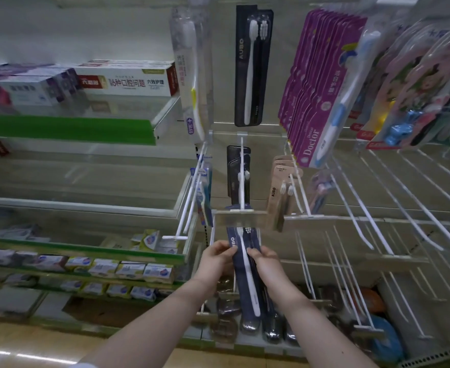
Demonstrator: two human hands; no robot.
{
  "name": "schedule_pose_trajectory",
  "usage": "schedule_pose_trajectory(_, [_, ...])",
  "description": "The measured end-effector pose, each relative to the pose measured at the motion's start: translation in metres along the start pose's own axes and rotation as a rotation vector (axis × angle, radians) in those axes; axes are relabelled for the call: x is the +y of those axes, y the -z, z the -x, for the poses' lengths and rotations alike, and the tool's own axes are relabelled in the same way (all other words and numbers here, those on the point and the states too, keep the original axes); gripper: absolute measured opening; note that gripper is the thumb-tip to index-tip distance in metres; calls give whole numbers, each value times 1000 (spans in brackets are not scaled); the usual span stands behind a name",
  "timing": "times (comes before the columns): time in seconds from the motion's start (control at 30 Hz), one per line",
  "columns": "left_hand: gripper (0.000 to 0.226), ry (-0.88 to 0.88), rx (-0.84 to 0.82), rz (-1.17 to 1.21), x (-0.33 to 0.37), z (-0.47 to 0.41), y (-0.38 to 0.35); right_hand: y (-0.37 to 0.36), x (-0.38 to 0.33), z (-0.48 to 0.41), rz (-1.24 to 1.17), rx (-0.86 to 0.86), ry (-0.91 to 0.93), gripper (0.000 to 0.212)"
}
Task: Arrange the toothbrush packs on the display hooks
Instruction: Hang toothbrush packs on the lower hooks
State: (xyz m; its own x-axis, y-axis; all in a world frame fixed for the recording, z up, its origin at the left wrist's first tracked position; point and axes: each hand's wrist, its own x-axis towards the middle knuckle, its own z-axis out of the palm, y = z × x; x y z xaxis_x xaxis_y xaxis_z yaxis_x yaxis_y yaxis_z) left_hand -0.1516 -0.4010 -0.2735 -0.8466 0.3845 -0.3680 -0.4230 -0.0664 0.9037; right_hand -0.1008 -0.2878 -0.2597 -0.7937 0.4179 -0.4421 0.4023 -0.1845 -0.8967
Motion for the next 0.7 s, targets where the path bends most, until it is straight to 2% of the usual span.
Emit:
schedule_pose_trajectory(0.27, [1, -61, 91, 99, 8, -5, 19, -18, -5, 4, 46, -37, 59, 10])
schedule_pose_trajectory(0.43, [5, -176, 113, 115, 20, -8, 23, -18, -5, -3, 59, 36, 98, 10])
schedule_pose_trajectory(0.57, [6, -200, 114, 78, 27, -12, 21, -15, -6, -9, 41, 70, 72, 11])
schedule_pose_trajectory(0.7, [22, -212, 155, 36, 28, -18, 22, -13, -7, -10, 28, 73, 53, 12])
